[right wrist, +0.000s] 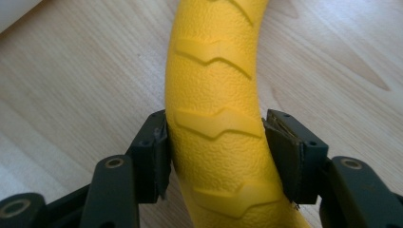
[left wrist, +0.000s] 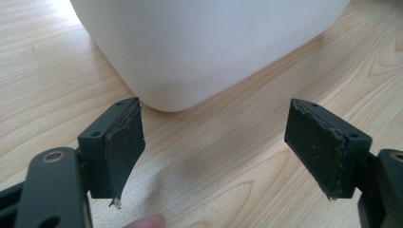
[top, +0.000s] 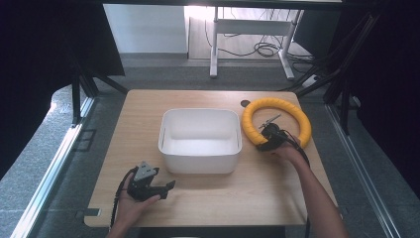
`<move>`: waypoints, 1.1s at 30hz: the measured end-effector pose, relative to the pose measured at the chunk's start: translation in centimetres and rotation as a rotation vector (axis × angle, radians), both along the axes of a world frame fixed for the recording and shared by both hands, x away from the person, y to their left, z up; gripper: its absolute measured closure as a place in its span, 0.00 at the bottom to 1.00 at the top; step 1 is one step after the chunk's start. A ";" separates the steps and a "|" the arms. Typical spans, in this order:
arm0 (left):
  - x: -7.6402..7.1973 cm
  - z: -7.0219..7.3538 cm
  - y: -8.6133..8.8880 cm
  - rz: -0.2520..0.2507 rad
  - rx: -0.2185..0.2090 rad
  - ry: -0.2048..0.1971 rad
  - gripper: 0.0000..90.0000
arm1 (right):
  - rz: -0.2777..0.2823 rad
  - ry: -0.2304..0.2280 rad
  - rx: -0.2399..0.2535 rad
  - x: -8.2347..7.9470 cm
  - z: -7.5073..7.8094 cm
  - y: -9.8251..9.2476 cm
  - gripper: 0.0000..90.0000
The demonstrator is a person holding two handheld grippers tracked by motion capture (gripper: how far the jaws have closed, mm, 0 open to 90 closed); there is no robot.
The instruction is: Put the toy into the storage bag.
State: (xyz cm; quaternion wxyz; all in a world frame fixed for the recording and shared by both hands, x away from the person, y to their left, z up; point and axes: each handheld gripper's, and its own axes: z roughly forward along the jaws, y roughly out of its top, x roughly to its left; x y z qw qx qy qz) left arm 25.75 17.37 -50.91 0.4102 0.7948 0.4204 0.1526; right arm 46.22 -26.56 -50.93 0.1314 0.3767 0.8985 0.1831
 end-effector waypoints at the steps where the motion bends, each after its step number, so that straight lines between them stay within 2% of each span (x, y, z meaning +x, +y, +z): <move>1: 0.0 0.0 0.0 -0.001 0.001 -0.003 0.23 | 0.000 0.000 0.000 0.0 0.0 0.0 0.51; 2: -0.1 0.1 0.0 0.000 0.002 -0.004 0.23 | 0.027 0.008 -0.039 0.1 0.2 0.5 0.54; 3: -0.1 0.1 0.0 0.003 0.001 -0.005 0.23 | 0.041 0.003 -0.042 0.1 0.3 0.6 0.54; 7: 0.0 0.0 0.3 0.011 -0.002 -0.004 0.23 | 0.060 -0.010 -0.006 -0.2 0.8 0.4 0.55; 8: 0.0 -0.1 0.4 0.017 -0.001 -0.002 0.23 | 0.073 -0.047 0.047 -0.5 1.8 0.1 0.56; 9: 0.0 -0.1 0.4 0.017 -0.001 -0.002 0.23 | 0.073 -0.047 0.047 -0.5 1.8 0.1 0.56; 10: 0.1 -0.2 0.5 0.019 0.003 -0.001 0.23 | 0.072 -0.086 0.136 -1.1 3.5 -0.3 0.56; 11: 0.1 -0.2 0.5 0.019 0.006 -0.001 0.23 | 0.073 -0.100 0.172 -1.3 4.1 -0.5 0.57; 12: 0.1 -0.2 0.5 0.019 0.006 -0.001 0.23 | 0.073 -0.100 0.172 -1.3 4.1 -0.5 0.57; 13: 0.1 -0.2 0.5 0.020 0.008 -0.001 0.23 | 0.076 -0.109 0.219 -1.6 4.9 -0.8 0.57; 14: 0.1 -0.2 0.5 0.020 0.008 -0.003 0.23 | 0.078 -0.117 0.287 -2.1 6.3 -1.4 0.57; 15: 0.1 -0.2 0.5 0.020 0.008 -0.003 0.23 | 0.078 -0.117 0.287 -2.1 6.3 -1.4 0.57; 16: 0.0 -0.2 0.4 0.021 0.007 -0.003 0.23 | 0.082 -0.129 0.318 -2.4 6.9 -1.8 0.57; 17: 0.0 -0.2 0.3 0.022 0.007 -0.003 0.23 | 0.081 -0.140 0.354 -2.7 7.5 -2.1 0.57; 18: 0.0 -0.1 0.3 0.021 0.008 -0.006 0.23 | 0.075 -0.151 0.415 -3.3 8.7 -2.7 0.57; 20: 0.0 -0.2 0.2 0.019 0.009 -0.006 0.23 | 0.074 -0.167 0.467 -3.8 9.6 -3.3 0.57; 22: 0.0 -0.2 0.2 0.019 0.009 -0.005 0.23 | 0.074 -0.176 0.483 -4.0 9.9 -3.5 0.57; 23: 0.0 -0.3 0.2 0.020 0.011 -0.004 0.23 | 0.073 -0.195 0.549 -4.7 10.8 -4.2 0.57; 24: 0.0 -0.3 0.2 0.020 0.011 -0.004 0.23 | 0.073 -0.195 0.549 -4.7 10.8 -4.2 0.57; 25: 0.1 -0.3 0.3 0.019 0.013 -0.003 0.23 | 0.071 -0.212 0.607 -5.2 11.4 -4.7 0.57; 27: 0.1 -0.3 0.2 0.022 0.009 -0.003 0.23 | 0.067 -0.226 0.667 -5.7 12.1 -5.2 0.57; 29: 0.1 -0.3 0.3 0.022 0.010 -0.003 0.23 | 0.078 -0.235 0.702 -6.2 12.6 -5.5 0.57; 30: 0.1 -0.3 0.3 0.022 0.010 -0.003 0.23 | 0.078 -0.235 0.702 -6.2 12.6 -5.5 0.57; 31: 0.0 -0.3 0.2 0.023 0.011 -0.004 0.23 | 0.095 -0.247 0.729 -6.9 13.1 -5.6 0.58; 33: 0.0 -0.3 0.2 0.021 0.010 -0.003 0.23 | 0.104 -0.254 0.741 -7.4 13.4 -5.5 0.58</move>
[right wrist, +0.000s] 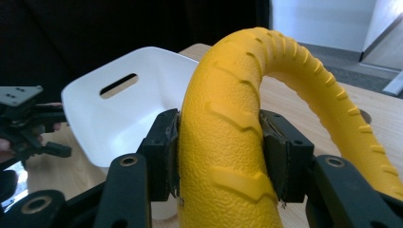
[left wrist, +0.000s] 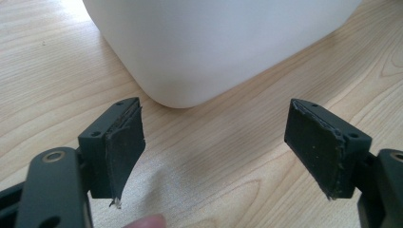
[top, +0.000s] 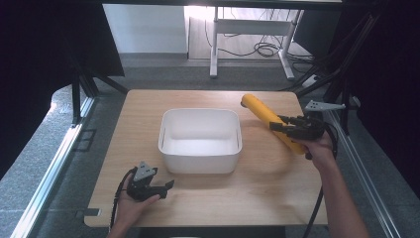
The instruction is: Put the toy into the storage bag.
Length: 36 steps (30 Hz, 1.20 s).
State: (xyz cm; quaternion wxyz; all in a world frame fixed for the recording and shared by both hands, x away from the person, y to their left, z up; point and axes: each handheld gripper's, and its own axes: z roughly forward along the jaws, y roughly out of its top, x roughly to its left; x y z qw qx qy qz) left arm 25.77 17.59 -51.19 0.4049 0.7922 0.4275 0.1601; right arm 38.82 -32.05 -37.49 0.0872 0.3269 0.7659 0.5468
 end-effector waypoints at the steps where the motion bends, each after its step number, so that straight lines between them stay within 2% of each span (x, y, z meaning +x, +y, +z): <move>1: 0.0 0.0 0.0 0.000 -0.001 0.000 0.23 | 0.002 -0.008 0.002 -0.3 0.2 0.1 0.58; 8: 0.0 0.1 0.0 0.003 -0.003 -0.005 0.23 | 0.009 -0.050 0.027 -1.5 1.5 0.2 0.58; 9: 0.0 0.1 0.1 0.001 0.003 -0.006 0.23 | 0.012 -0.058 0.048 -1.9 2.1 0.1 0.58; 12: 0.0 0.1 0.1 0.000 0.003 -0.004 0.23 | 0.020 -0.072 0.064 -2.2 2.6 0.0 0.58; 13: 0.0 0.1 0.1 0.000 0.002 -0.003 0.23 | 0.034 -0.094 0.077 -2.9 3.5 0.0 0.58; 14: 0.0 0.1 0.1 0.000 0.002 -0.003 0.23 | 0.034 -0.094 0.077 -2.9 3.5 0.0 0.58; 17: 0.0 0.0 0.0 0.004 -0.007 -0.007 0.23 | 0.057 -0.143 0.106 -4.1 5.2 0.4 0.58; 22: -0.1 0.1 -0.1 0.000 -0.006 -0.002 0.23 | 0.092 -0.191 0.125 -5.5 7.0 1.3 0.58; 29: 0.0 0.0 -0.2 -0.004 -0.004 0.001 0.23 | 0.123 -0.212 0.142 -6.0 7.9 2.5 0.58; 36: 0.0 0.0 -0.2 -0.002 -0.003 0.003 0.23 | 0.156 -0.257 0.159 -6.5 9.3 3.5 0.58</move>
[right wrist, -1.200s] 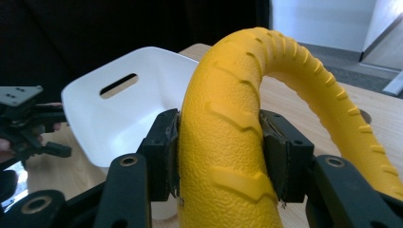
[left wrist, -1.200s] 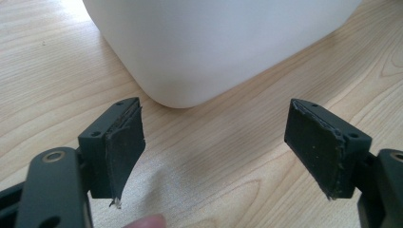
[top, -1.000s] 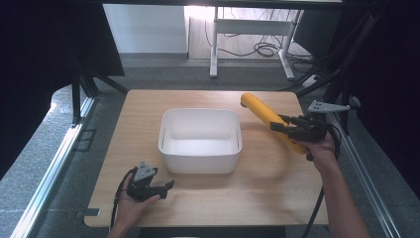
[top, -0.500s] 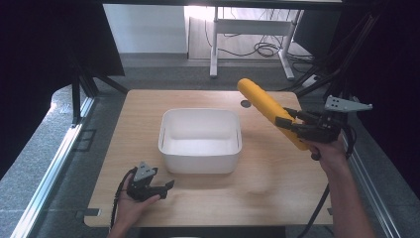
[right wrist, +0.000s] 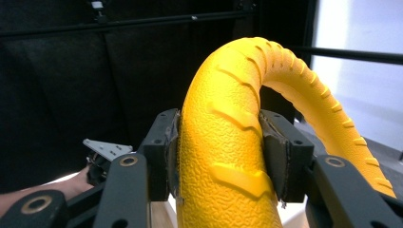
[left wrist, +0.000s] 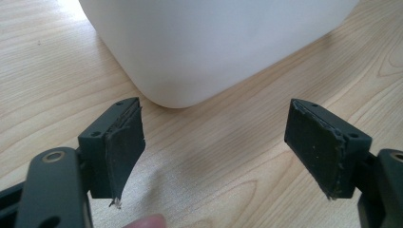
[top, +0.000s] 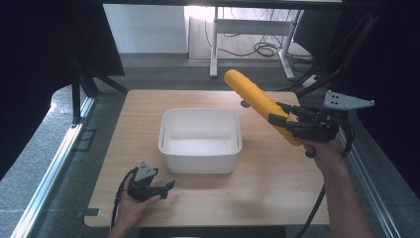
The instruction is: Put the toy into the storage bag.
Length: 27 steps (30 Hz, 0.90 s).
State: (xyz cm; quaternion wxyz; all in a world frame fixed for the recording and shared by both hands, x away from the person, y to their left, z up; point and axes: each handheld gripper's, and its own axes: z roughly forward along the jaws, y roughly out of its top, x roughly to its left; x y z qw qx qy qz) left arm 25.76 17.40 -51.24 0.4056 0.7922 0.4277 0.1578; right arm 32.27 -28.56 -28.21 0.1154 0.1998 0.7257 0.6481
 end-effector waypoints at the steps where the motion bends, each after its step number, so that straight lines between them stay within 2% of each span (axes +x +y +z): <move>1: 0.0 0.0 0.0 0.000 -0.001 0.000 0.23 | 0.014 -0.011 0.004 -0.3 0.5 0.3 0.58; 7: -0.1 0.1 0.0 0.001 -0.003 -0.002 0.23 | 0.068 -0.050 0.005 -1.2 2.0 2.2 0.57; 11: -0.1 0.1 -0.1 -0.002 -0.003 -0.002 0.23 | 0.121 -0.063 0.019 -1.5 2.4 3.8 0.58; 12: -0.1 0.1 -0.1 -0.002 -0.003 -0.002 0.23 | 0.121 -0.063 0.019 -1.5 2.4 3.8 0.58; 13: -0.1 0.1 0.0 -0.002 0.000 -0.001 0.23 | 0.148 -0.063 0.023 -1.5 2.6 4.7 0.58; 16: -0.1 0.1 0.0 -0.001 -0.001 -0.001 0.23 | 0.179 -0.056 0.030 -1.3 2.5 5.9 0.57; 27: -0.1 0.1 0.2 0.006 -0.010 -0.003 0.23 | 0.234 -0.034 0.020 -0.2 1.8 8.8 0.57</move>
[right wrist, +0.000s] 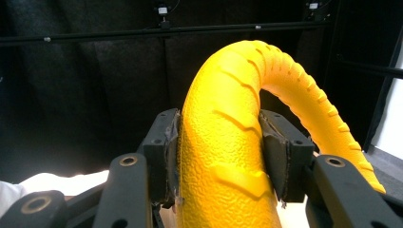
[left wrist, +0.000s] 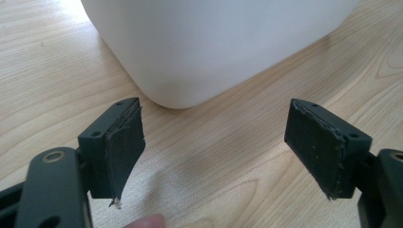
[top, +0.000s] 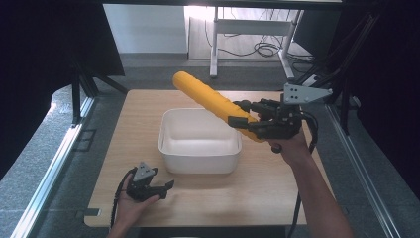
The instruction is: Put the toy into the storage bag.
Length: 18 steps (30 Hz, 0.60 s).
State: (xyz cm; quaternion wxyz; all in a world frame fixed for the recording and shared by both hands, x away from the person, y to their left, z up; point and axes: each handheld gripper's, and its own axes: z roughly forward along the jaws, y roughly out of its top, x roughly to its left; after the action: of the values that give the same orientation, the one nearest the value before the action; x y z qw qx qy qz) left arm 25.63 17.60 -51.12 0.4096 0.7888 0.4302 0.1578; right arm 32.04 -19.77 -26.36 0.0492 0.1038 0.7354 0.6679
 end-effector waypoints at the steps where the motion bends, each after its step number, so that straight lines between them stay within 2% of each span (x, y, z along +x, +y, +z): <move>1: 0.0 0.0 0.0 -0.002 0.002 -0.002 0.23 | 0.000 0.000 -0.001 0.1 -0.1 0.1 0.57; 11: 0.1 -0.1 -0.1 -0.004 0.004 0.002 0.23 | 0.023 0.009 -0.004 0.3 -0.5 0.9 0.57; 18: 0.0 0.0 0.0 -0.001 -0.001 -0.002 0.23 | 0.059 0.017 -0.018 0.4 -0.6 2.5 0.57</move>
State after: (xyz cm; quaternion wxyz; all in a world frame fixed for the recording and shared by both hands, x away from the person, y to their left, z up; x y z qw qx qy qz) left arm 25.63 17.62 -51.13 0.4103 0.7887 0.4297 0.1582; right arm 32.42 -17.29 -27.00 0.0244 0.0872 0.7444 0.6616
